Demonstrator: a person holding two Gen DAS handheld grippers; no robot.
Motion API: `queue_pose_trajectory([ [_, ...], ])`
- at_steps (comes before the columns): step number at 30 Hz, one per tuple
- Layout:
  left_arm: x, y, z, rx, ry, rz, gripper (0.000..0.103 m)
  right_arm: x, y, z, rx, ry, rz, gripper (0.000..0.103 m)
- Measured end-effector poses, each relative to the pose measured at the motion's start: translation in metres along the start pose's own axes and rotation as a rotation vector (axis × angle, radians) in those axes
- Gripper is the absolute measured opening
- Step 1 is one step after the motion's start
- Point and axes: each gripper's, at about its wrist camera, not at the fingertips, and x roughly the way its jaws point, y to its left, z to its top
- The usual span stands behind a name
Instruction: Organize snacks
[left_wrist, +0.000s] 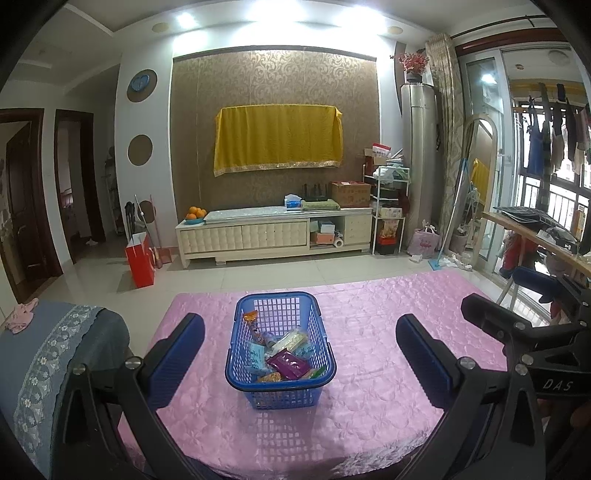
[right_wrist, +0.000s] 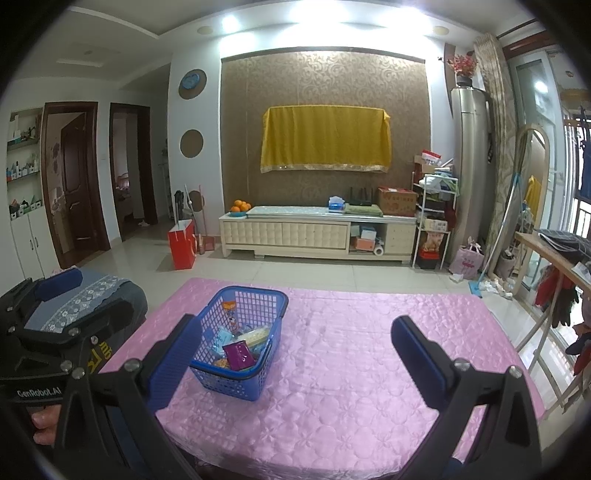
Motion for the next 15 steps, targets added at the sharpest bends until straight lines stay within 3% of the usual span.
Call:
queue_pose_trajectory([
  [15, -0.0017, -0.0017, -0.004, 0.004, 0.008, -0.016, 0.103, -0.0016, 0.0058, -0.0013, 0.003, 0.006, -0.019, 0.103],
])
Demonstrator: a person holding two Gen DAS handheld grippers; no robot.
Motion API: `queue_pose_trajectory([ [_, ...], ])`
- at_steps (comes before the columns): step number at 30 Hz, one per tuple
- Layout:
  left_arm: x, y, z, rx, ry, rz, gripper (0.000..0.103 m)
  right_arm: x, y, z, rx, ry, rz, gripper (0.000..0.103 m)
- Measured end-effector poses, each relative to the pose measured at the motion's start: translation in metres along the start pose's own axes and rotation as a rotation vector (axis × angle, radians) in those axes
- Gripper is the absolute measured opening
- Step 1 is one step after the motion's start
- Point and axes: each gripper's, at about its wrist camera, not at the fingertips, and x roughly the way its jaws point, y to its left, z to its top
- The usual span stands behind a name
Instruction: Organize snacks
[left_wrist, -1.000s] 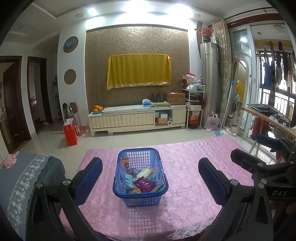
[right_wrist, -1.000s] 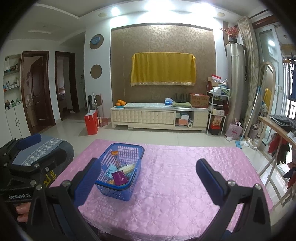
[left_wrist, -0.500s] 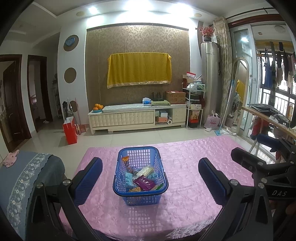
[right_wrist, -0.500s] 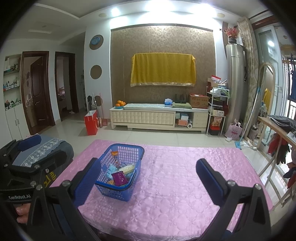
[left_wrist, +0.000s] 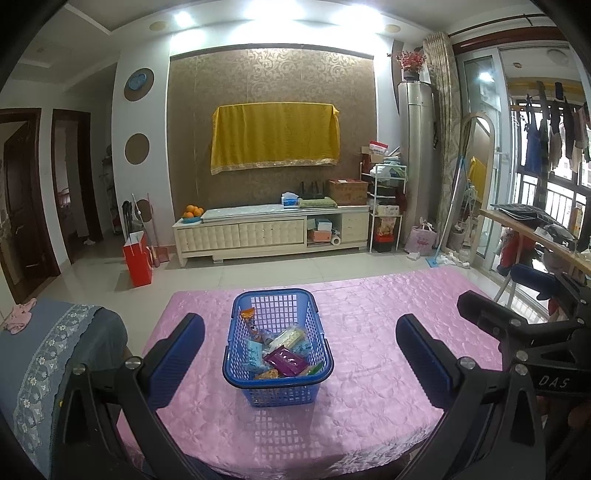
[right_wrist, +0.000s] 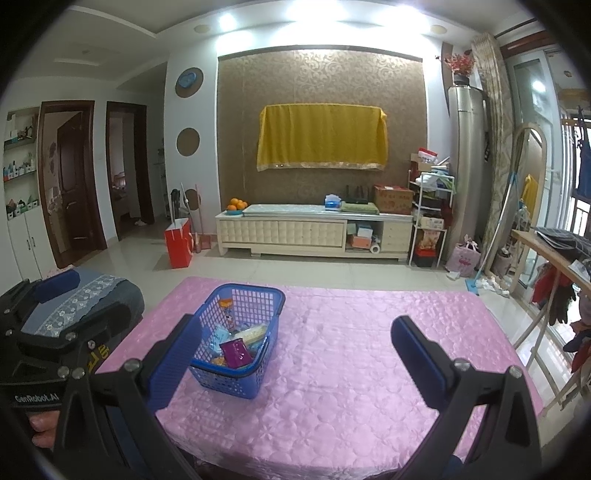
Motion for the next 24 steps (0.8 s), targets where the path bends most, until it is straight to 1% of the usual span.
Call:
queue_pose_trajectory([
  [24, -0.0018, 0.0065, -0.0013, -0.014, -0.002, -0.014, 0.103, -0.0018, 0.0036, -0.0003, -0.001, 0.005, -0.001, 0.103],
])
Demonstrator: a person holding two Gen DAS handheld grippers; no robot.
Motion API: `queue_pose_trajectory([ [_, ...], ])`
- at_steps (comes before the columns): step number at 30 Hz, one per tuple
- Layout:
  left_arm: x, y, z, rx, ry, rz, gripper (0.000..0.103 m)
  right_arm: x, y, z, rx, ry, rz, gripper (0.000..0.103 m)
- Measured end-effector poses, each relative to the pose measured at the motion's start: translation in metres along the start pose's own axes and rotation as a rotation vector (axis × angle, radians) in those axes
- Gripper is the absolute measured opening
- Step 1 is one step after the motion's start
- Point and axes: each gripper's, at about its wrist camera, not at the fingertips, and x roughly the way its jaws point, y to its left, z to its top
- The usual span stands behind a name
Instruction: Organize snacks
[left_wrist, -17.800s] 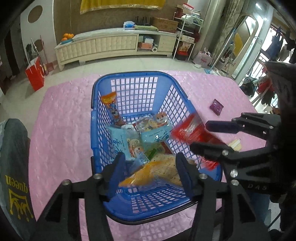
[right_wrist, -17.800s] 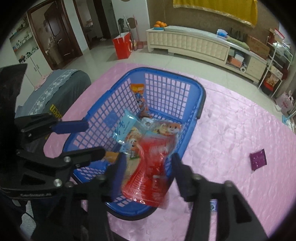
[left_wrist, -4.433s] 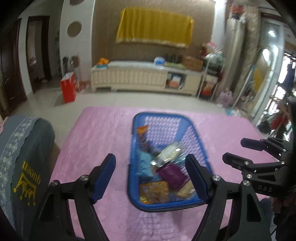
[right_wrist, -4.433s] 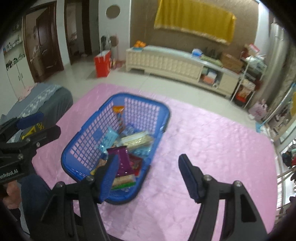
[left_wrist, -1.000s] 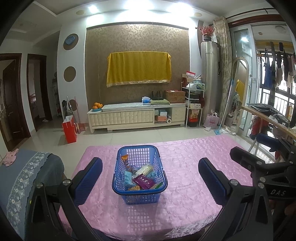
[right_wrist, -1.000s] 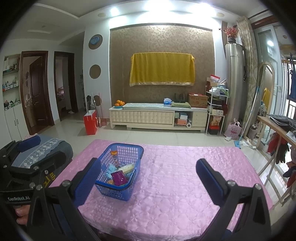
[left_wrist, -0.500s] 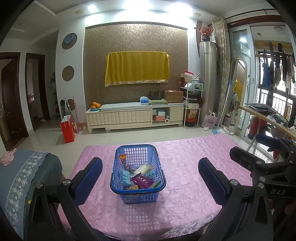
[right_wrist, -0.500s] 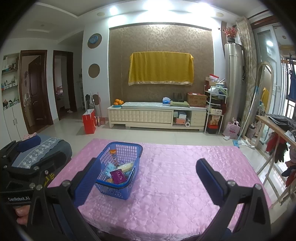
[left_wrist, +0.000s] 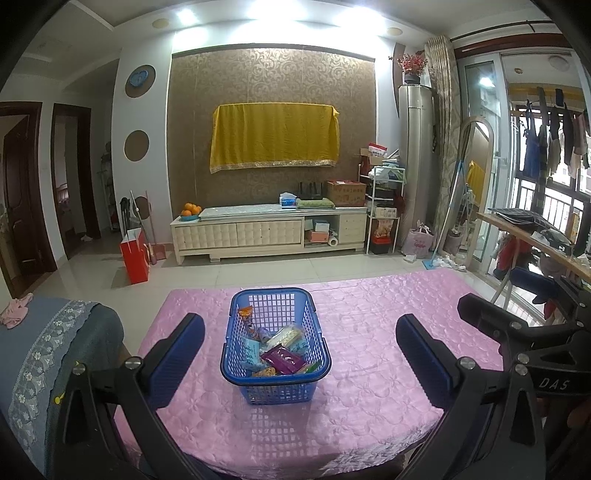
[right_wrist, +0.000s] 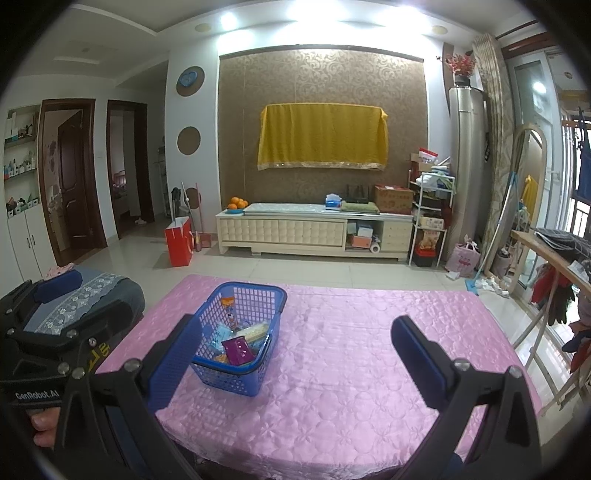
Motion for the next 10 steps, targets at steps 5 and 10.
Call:
queue_pose_trajectory([
  [5, -0.001, -0.0001, -0.0007, 0.0, -0.001, -0.002, 0.103, -0.0008, 0.0009, 0.0002, -0.002, -0.001, 0.0, 0.103],
  [10, -0.0015, -0.0011, -0.0019, -0.001, -0.002, -0.001, 0.103, -0.0007, 0.0011, -0.0003, -0.001, 0.0, 0.0, 0.103],
])
